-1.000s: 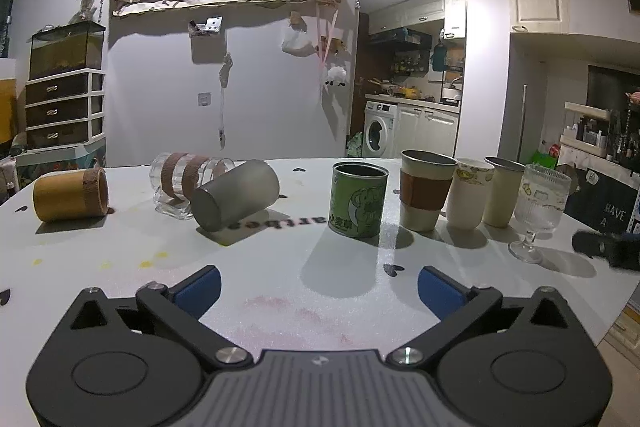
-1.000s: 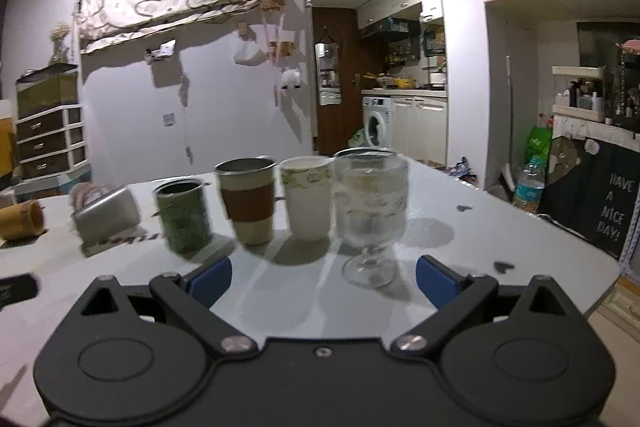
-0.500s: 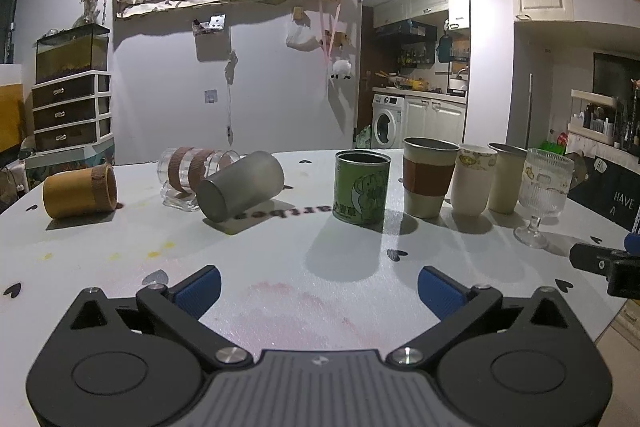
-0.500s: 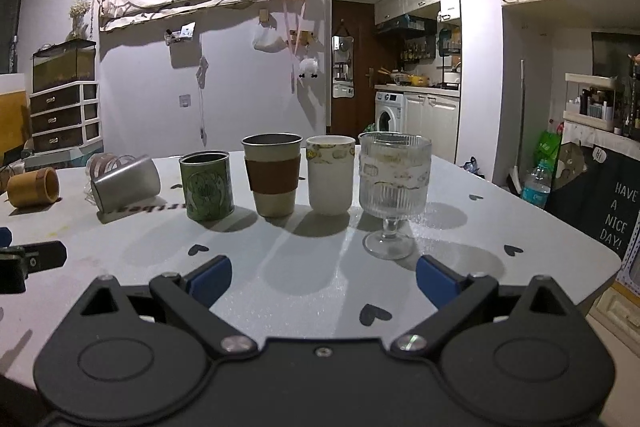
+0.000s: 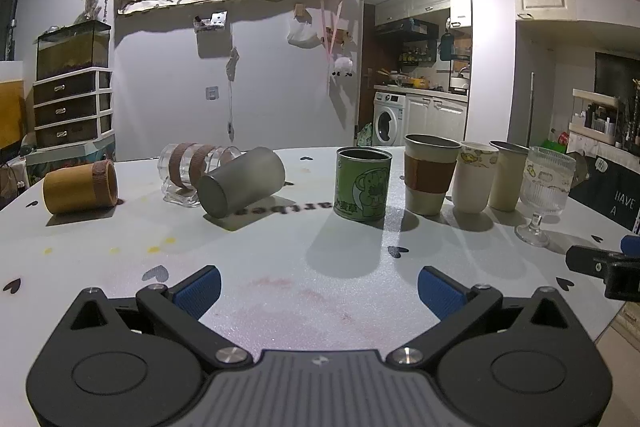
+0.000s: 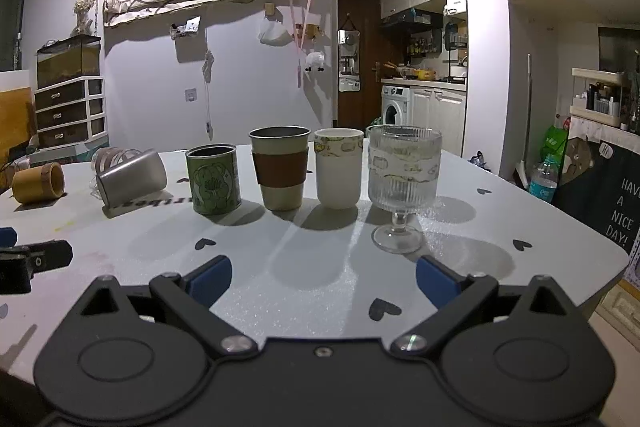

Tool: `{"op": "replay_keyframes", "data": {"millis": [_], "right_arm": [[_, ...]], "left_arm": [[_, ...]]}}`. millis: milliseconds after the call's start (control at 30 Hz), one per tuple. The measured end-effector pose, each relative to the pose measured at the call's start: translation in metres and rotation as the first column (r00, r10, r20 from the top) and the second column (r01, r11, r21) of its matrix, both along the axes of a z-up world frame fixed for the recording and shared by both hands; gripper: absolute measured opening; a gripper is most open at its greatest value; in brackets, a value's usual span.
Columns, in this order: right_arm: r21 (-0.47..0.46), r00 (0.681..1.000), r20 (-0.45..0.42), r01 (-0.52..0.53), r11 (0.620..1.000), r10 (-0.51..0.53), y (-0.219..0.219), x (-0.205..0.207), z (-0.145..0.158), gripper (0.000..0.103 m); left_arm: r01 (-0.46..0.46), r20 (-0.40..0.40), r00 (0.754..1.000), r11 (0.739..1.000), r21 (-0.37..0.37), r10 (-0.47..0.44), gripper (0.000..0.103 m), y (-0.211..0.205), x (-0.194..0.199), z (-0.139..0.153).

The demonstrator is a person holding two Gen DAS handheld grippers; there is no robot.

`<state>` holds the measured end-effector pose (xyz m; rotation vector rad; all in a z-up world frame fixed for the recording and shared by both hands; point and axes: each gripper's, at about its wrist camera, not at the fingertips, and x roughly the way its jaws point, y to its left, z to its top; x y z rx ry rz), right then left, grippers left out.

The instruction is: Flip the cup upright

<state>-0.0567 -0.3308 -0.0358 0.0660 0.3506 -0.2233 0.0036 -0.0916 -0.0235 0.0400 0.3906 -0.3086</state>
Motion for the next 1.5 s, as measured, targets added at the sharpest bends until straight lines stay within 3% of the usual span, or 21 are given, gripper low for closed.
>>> {"op": "replay_keyframes", "data": {"millis": [1500], "right_arm": [[-0.008, 1.0, 0.001, -0.006, 1.0, 0.006, -0.0001, -0.0015, 0.0045, 0.1]], "left_arm": [[0.002, 0.003, 1.0, 1.0, 0.003, -0.002, 0.103, -0.0005, 0.0, 0.0002]]}}
